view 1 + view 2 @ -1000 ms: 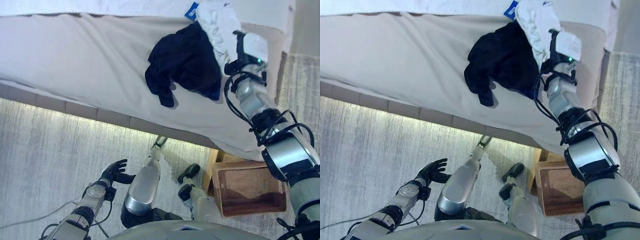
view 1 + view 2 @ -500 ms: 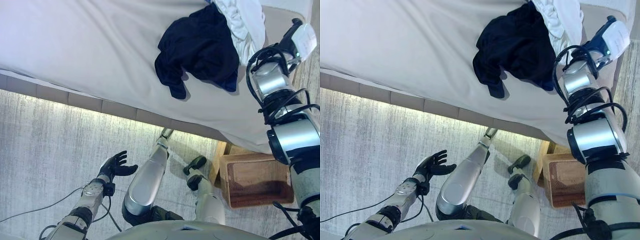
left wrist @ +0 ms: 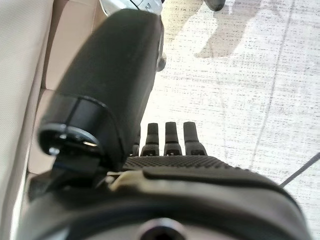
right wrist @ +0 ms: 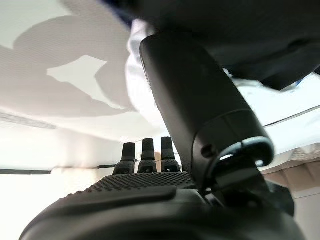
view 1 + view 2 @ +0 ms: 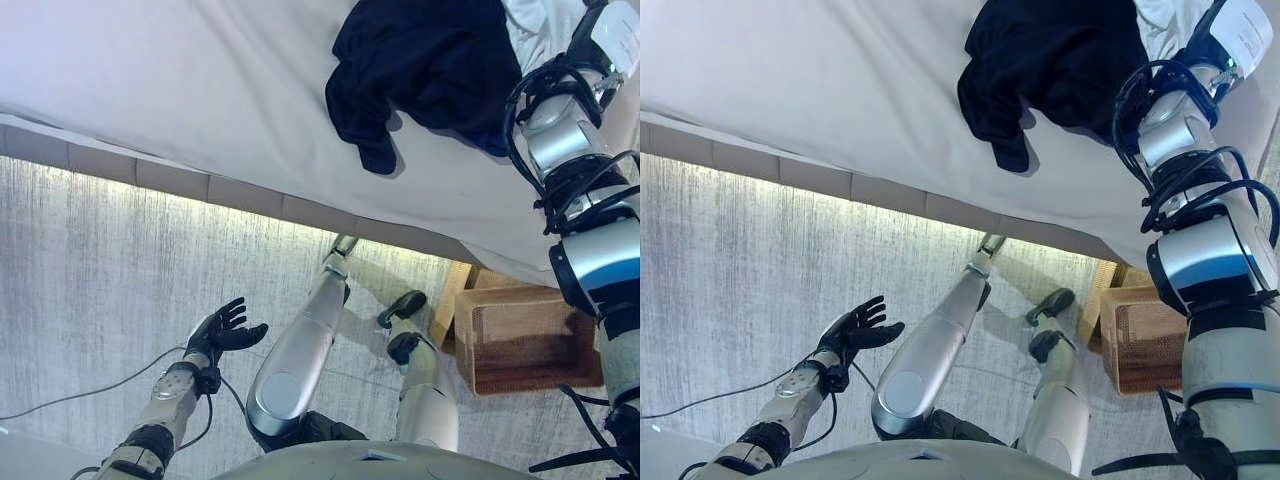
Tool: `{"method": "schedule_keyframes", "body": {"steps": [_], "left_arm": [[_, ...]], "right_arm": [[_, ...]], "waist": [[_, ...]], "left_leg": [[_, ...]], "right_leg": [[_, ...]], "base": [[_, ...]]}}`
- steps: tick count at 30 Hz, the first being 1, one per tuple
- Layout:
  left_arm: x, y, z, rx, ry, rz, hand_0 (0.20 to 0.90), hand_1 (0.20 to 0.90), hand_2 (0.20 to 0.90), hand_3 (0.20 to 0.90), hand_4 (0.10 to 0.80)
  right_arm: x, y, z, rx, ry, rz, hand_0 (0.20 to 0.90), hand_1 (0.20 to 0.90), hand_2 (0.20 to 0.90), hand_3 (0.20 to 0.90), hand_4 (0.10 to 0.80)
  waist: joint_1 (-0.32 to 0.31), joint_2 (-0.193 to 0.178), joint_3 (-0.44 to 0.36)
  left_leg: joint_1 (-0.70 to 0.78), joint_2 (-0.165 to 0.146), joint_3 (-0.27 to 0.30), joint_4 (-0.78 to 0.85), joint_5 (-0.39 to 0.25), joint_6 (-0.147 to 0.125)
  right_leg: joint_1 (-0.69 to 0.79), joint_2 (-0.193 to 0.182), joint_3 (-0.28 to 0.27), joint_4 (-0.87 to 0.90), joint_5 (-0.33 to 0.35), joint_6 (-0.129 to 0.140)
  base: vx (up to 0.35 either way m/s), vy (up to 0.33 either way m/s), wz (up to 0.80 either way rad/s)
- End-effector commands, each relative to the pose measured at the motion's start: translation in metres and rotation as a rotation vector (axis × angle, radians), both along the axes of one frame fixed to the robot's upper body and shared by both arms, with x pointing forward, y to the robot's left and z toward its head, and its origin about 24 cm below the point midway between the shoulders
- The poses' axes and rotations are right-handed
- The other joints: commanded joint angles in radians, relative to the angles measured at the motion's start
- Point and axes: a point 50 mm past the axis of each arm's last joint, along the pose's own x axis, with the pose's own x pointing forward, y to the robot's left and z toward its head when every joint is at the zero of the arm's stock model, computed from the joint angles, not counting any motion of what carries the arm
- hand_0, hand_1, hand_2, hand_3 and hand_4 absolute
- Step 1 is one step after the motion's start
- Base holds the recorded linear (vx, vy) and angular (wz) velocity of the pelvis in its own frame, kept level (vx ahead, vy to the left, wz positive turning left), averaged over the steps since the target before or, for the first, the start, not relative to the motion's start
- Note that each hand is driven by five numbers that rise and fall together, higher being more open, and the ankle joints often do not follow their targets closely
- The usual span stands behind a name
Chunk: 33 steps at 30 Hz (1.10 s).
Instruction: Pick up the clothes from the bed and place them into the basket
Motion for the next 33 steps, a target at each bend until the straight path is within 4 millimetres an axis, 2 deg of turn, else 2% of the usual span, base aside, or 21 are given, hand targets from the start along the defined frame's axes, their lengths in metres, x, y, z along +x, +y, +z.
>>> {"method": "schedule_keyframes", "body": {"steps": [1,5,6,7,10,14,17,21,25,31,33], "left_arm": [[-0.050,0.034,-0.010,0.036,0.110,0.068,0.900,0.900,0.900,0.900,0.800],[-0.049,0.037,-0.008,0.024,0.097,0.081,0.900,0.900,0.900,0.900,0.800],[-0.050,0.038,-0.008,0.023,0.096,0.086,0.900,0.900,0.900,0.900,0.800],[-0.050,0.039,-0.008,0.020,0.093,0.096,0.900,0.900,0.900,0.900,0.800],[-0.052,0.042,-0.007,0.008,0.084,0.110,0.900,0.900,0.900,0.900,0.800],[-0.051,0.044,-0.004,0.018,0.076,0.106,0.900,0.900,0.900,0.900,0.800],[-0.052,0.048,-0.002,0.045,0.071,0.122,0.900,0.900,0.900,0.900,0.800],[-0.054,0.055,-0.002,0.100,0.077,0.161,0.900,0.900,0.900,0.900,0.800],[-0.052,0.060,-0.004,0.155,0.104,0.161,0.900,0.900,0.900,0.900,0.800],[-0.060,0.052,-0.014,0.256,0.217,0.069,0.900,0.900,0.900,0.900,0.800],[-0.061,0.048,-0.018,0.299,0.256,0.019,0.900,0.900,0.900,0.900,0.800]], "right_arm": [[-0.021,-0.013,0.063,-0.068,-0.200,-0.032,0.900,0.900,0.900,0.900,0.800],[-0.020,-0.027,0.052,0.098,-0.127,-0.057,0.900,0.900,0.900,0.900,0.800],[-0.021,-0.031,0.048,0.124,-0.107,-0.064,0.747,0.747,0.747,0.722,0.622],[-0.021,-0.037,0.042,0.164,-0.081,-0.072,0.300,0.300,0.300,0.200,0.100],[-0.021,-0.041,0.038,0.188,-0.057,-0.080,0.300,0.300,0.300,0.200,0.100],[-0.021,-0.037,0.045,0.142,-0.088,-0.053,0.300,0.300,0.300,0.200,0.100],[-0.025,-0.024,0.066,0.097,-0.268,0.023,0.300,0.300,0.300,0.200,0.100],[-0.042,-0.003,0.097,0.047,-0.583,0.124,0.300,0.300,0.300,0.200,0.100],[-0.064,-0.003,0.118,0.033,-0.756,0.194,0.300,0.300,0.300,0.200,0.100],[-0.088,-0.026,0.115,0.035,-0.782,0.212,0.300,0.300,0.300,0.200,0.100],[-0.097,-0.032,0.115,0.022,-0.801,0.219,0.300,0.300,0.300,0.200,0.100]], "waist": [[0.025,-0.023,-0.018],[0.031,-0.024,-0.018],[0.032,-0.026,-0.018],[0.033,-0.029,-0.018],[0.033,-0.037,-0.018],[0.032,-0.046,-0.018],[0.022,-0.066,-0.018],[0.007,-0.101,-0.018],[-0.012,-0.117,-0.024],[-0.108,-0.131,-0.196],[-0.146,-0.127,-0.234]], "left_leg": [[-0.007,-0.009,0.016,0.026,-0.111,0.052],[-0.057,-0.008,0.014,0.052,-0.115,0.048],[-0.061,-0.008,0.012,0.055,-0.115,0.048],[-0.065,-0.010,0.009,0.061,-0.119,0.047],[-0.073,-0.010,0.006,0.073,-0.126,0.048],[-0.067,-0.007,0.009,0.083,-0.138,0.049],[-0.020,0.002,0.017,0.075,-0.151,0.048],[0.102,0.010,0.038,0.028,-0.165,0.049],[0.267,0.013,0.070,-0.048,-0.169,0.051],[0.495,0.036,0.119,-0.234,-0.158,0.051],[0.542,0.034,0.144,-0.264,-0.133,0.061]], "right_leg": [[-0.006,0.026,-0.053,0.025,0.019,-0.007],[-0.039,0.019,-0.066,0.038,0.015,-0.007],[-0.041,0.020,-0.067,0.038,0.015,-0.007],[-0.041,0.022,-0.068,0.034,0.015,-0.008],[-0.049,0.023,-0.073,0.034,0.023,-0.005],[-0.032,0.027,-0.076,0.018,0.034,-0.002],[0.020,0.042,-0.065,-0.013,0.049,-0.001],[0.135,0.049,-0.042,-0.065,0.071,0.005],[0.264,0.043,0.003,-0.118,0.081,0.011],[0.413,0.057,0.063,-0.202,0.089,0.028],[0.420,0.052,0.069,-0.207,0.120,0.027]], "base": [[-0.030,0.014,0.01],[-0.019,-0.003,0.03],[-0.017,-0.013,0.09],[-0.011,-0.014,0.06],[-0.013,-0.006,0.00],[-0.022,-0.031,-0.04],[-0.033,-0.064,-0.07],[-0.029,-0.088,-0.24],[-0.011,-0.085,-0.17],[0.068,-0.043,-0.14],[-0.078,0.001,-0.15]]}}
